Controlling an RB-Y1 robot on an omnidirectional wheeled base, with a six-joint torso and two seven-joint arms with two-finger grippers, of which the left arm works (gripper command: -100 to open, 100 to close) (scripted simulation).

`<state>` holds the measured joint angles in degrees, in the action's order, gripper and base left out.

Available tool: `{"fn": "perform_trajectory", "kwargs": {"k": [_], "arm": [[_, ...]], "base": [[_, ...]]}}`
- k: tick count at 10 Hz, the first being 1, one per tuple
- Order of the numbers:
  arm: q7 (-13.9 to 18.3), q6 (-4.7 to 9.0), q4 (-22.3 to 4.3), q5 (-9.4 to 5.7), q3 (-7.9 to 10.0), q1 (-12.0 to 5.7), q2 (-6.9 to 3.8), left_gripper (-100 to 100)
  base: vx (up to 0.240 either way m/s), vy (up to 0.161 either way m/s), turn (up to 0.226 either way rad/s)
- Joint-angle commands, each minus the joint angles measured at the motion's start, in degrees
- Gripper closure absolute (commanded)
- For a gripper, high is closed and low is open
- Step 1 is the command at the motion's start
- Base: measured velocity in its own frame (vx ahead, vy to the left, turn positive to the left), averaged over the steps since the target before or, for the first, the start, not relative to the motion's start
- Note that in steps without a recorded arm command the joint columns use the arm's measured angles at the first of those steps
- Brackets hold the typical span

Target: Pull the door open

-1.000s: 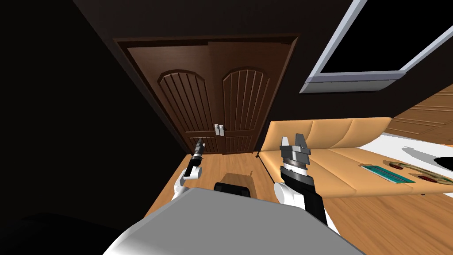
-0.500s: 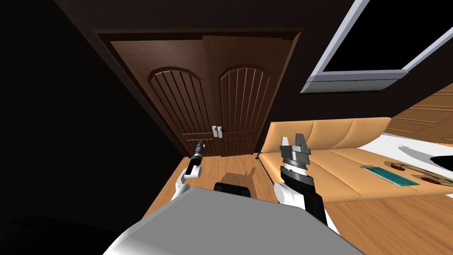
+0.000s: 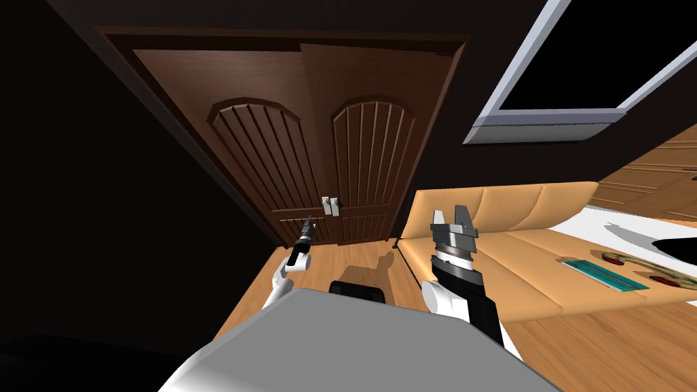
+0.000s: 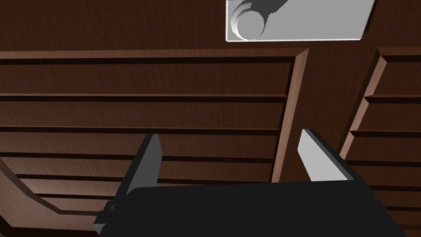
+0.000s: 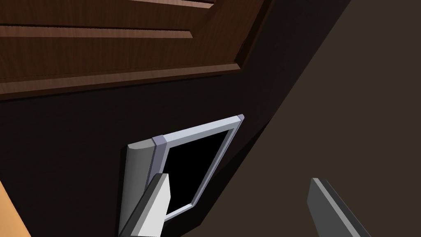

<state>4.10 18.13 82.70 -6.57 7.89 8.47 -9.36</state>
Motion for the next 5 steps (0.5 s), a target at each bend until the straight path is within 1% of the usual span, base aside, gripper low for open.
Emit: {"fn": "perform_trajectory", "kwargs": {"k": [1, 3, 5], "arm": [[0.05, -0.25, -1.64, 0.01, 0.20, -0.81, -0.14, -100], [0.19, -0.60, -3.99, -0.02, 0.50, -2.01, -0.46, -100], [0.29, -0.86, -5.70, -0.05, 0.70, -2.91, -0.68, -100]], "base": [[0.165, -0.009, -0.027], [0.167, 0.006, -0.043], [0.181, -0.001, -0.026]]}}
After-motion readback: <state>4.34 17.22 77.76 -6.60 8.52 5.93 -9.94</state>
